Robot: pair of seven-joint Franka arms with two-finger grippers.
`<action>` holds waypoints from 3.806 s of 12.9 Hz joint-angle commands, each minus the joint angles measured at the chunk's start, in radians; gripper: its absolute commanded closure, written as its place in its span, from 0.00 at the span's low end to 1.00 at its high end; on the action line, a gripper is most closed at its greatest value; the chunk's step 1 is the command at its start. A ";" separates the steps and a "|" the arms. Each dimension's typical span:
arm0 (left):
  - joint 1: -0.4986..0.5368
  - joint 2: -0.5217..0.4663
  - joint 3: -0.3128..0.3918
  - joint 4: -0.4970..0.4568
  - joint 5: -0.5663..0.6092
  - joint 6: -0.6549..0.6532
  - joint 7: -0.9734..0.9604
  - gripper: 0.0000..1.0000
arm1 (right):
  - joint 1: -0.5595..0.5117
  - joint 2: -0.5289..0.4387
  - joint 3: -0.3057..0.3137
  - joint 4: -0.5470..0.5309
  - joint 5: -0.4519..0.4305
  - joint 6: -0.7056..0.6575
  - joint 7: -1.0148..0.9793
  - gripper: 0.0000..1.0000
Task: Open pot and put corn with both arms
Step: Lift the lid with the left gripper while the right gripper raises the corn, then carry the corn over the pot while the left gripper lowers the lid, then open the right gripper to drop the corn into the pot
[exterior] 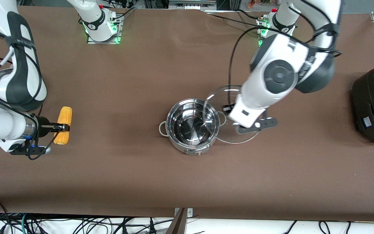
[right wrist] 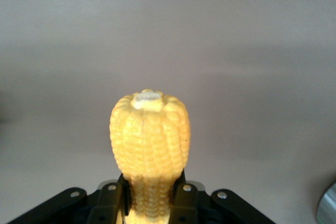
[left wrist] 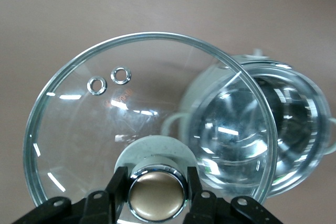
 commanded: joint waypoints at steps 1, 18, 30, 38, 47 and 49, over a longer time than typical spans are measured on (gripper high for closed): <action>0.135 -0.215 -0.008 -0.259 -0.014 0.000 0.234 1.00 | 0.022 0.001 0.094 0.073 0.008 -0.053 0.008 0.78; 0.381 -0.268 -0.011 -0.897 0.109 0.718 0.590 1.00 | 0.466 0.189 0.247 0.128 -0.001 0.452 0.677 0.78; 0.380 -0.158 -0.014 -0.885 0.100 0.824 0.578 0.00 | 0.501 0.342 0.244 0.128 -0.004 0.619 0.677 0.61; 0.407 -0.424 -0.003 -0.621 0.115 0.219 0.580 0.00 | 0.495 0.294 0.238 0.125 -0.058 0.554 0.669 0.00; 0.430 -0.519 -0.017 -0.397 0.115 -0.029 0.506 0.00 | 0.167 -0.016 0.237 0.121 -0.055 -0.031 0.433 0.00; 0.427 -0.517 -0.020 -0.387 0.117 -0.028 0.460 0.00 | 0.083 -0.048 0.235 0.124 -0.057 -0.105 0.391 0.00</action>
